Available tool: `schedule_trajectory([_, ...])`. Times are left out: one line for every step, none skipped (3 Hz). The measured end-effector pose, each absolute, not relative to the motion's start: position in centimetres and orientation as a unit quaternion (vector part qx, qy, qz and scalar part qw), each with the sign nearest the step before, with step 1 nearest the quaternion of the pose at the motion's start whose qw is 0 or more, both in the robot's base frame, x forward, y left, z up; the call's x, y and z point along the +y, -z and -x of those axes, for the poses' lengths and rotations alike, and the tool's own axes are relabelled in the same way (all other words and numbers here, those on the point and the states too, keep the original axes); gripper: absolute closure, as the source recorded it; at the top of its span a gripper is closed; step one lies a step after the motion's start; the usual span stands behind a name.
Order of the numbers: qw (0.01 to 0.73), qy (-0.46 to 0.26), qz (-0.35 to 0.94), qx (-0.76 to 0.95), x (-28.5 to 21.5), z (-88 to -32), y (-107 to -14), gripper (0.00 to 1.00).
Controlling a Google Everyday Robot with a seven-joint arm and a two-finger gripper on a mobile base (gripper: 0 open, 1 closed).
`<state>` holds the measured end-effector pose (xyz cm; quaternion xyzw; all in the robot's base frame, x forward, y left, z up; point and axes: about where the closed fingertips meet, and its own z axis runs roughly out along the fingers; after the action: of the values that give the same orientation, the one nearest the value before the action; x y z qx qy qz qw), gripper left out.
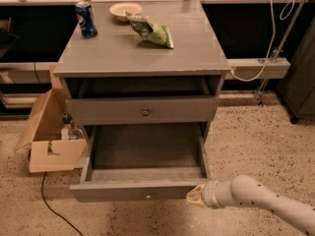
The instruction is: Close middle drawer
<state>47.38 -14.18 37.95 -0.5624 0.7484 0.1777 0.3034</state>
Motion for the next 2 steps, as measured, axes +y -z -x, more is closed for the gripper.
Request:
schedule_trajectory([0.315,-0.182,0.555,0.748,-13.97,-48.28,-37.98,1.00])
schedule_trajectory([0.327,-0.187,0.548,0.747,-13.62,-49.21,-38.00,1.00])
